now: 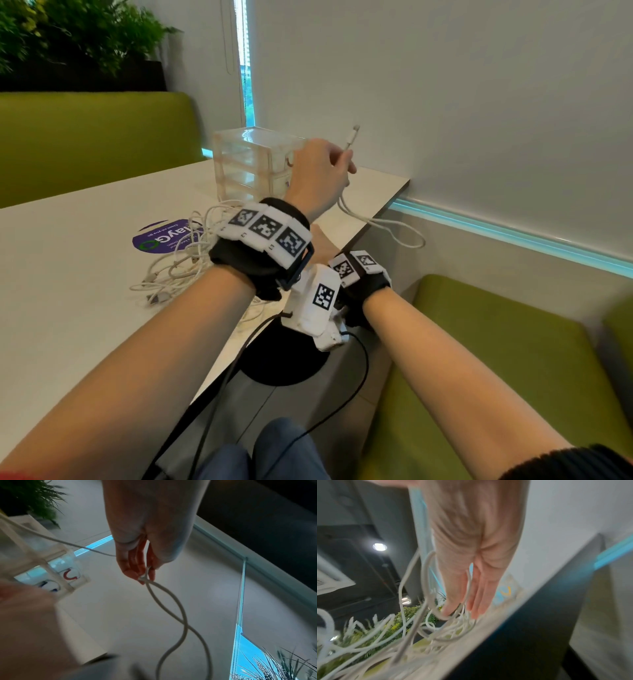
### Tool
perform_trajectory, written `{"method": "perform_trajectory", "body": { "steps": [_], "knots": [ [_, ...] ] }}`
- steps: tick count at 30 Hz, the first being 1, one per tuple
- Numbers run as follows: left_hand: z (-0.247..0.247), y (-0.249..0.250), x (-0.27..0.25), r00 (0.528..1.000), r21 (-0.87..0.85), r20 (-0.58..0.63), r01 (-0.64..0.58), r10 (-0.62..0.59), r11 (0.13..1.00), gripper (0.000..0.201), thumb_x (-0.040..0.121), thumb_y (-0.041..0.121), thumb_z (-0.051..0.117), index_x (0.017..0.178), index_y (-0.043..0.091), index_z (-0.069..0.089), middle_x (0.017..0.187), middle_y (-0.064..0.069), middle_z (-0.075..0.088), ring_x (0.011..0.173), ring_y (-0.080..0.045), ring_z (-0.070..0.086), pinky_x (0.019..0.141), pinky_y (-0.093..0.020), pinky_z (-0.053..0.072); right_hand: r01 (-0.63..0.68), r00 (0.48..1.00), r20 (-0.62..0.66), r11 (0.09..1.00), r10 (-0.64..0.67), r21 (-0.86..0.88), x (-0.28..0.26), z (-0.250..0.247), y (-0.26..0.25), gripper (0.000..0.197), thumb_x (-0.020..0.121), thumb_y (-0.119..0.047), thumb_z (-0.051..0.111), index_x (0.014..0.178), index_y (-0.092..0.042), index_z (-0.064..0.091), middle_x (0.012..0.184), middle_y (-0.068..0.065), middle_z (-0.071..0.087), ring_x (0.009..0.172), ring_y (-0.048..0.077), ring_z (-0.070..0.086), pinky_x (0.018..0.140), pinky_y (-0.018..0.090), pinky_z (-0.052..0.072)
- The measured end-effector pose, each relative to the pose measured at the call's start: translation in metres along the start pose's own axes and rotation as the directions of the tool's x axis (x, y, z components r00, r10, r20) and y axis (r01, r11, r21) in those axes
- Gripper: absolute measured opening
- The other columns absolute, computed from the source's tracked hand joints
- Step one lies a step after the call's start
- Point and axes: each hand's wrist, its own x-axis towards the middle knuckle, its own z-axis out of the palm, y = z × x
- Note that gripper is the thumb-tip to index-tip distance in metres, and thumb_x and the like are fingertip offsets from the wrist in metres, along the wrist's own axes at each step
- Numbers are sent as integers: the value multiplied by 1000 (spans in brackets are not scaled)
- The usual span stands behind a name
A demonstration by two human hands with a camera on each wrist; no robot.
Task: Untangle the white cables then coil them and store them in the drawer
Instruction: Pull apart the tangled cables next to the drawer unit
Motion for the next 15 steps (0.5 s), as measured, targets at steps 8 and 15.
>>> {"method": "perform_trajectory", "body": {
  "steps": [8,15],
  "knots": [
    [13,-7,-11,993,-214,-107,33,-57,976,27,99,19,41,89,8,63,63,7,52,53,-4,51,46,-5,43,-95,984,118,947,137,-308,-19,-27,7,29,79,-4,66,103,-13,52,85,0,56,64,3,47,55,11,36],
    [20,-9,-27,993,-279,-100,32,-62,960,28,98,19,41,80,10,61,53,3,51,38,1,48,47,-7,40,127,787,-613,991,-73,45,-48,-63,31,53,95,-6,37,141,-26,23,108,5,58,79,17,63,73,27,55]
  ]
}}
